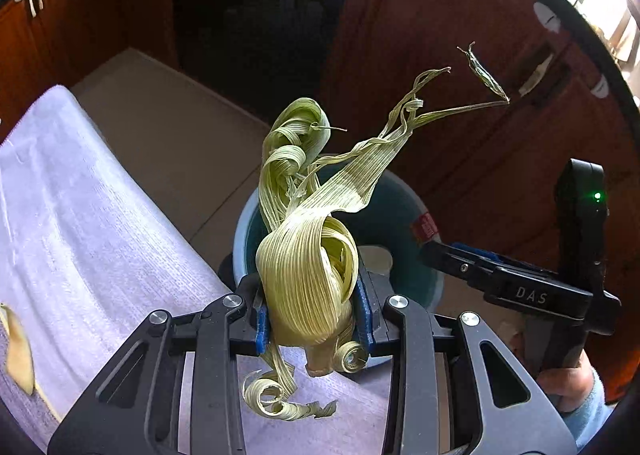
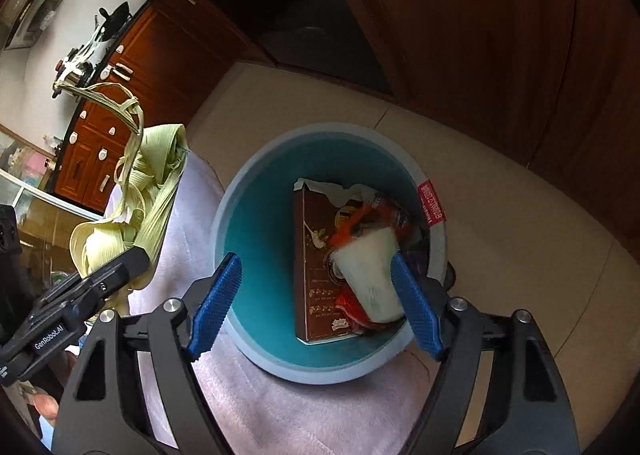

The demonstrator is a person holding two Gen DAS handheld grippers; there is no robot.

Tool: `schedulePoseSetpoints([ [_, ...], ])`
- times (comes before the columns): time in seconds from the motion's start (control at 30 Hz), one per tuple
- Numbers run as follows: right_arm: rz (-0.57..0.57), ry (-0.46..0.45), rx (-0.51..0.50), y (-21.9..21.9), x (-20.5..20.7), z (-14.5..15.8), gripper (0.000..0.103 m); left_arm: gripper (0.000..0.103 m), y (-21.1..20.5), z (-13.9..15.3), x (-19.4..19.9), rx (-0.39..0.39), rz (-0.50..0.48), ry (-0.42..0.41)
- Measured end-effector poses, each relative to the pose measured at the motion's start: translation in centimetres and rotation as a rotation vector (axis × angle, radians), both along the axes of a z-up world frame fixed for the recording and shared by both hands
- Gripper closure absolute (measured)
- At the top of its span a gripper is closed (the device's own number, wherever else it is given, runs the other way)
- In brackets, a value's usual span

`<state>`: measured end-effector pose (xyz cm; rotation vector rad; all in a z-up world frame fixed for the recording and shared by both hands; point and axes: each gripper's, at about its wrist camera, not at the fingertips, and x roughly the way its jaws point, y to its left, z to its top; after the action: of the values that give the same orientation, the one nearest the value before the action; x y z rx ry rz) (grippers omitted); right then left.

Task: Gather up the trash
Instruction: 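Carry the husk and cup over the teal bin and open both tools, then swing both tools back toward the paper strip and bottle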

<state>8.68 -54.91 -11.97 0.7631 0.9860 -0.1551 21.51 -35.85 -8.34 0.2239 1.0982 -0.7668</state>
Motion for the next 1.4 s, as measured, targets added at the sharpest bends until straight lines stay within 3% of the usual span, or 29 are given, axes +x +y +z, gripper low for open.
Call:
schedulePoseSetpoints([
  [0.5, -0.027, 0.026, 0.001, -0.5, -0.1, -0.2, 0.025, 0.069, -2.3, -4.1, 1.7, 0.010, -0.027, 0.068],
  [0.67, -0.019, 0.043, 0.006, -0.4, 0.1, -0.6, 0.025, 0.060, -2.8, -5.1, 2.3, 0.065, -0.007, 0.062],
  [1.03, 0.000, 0.060, 0.012, 0.6, 0.9, -0.9, 0.025, 0.040, -1.4, -3.5, 1.3, 0.029, 0.010, 0.046],
  [1.4, 0.000, 0.054, 0.003, 2.3, 0.5, 0.9, 0.020, 0.037, 1.6, -0.7, -0.3, -0.016, 0.023, 0.033],
])
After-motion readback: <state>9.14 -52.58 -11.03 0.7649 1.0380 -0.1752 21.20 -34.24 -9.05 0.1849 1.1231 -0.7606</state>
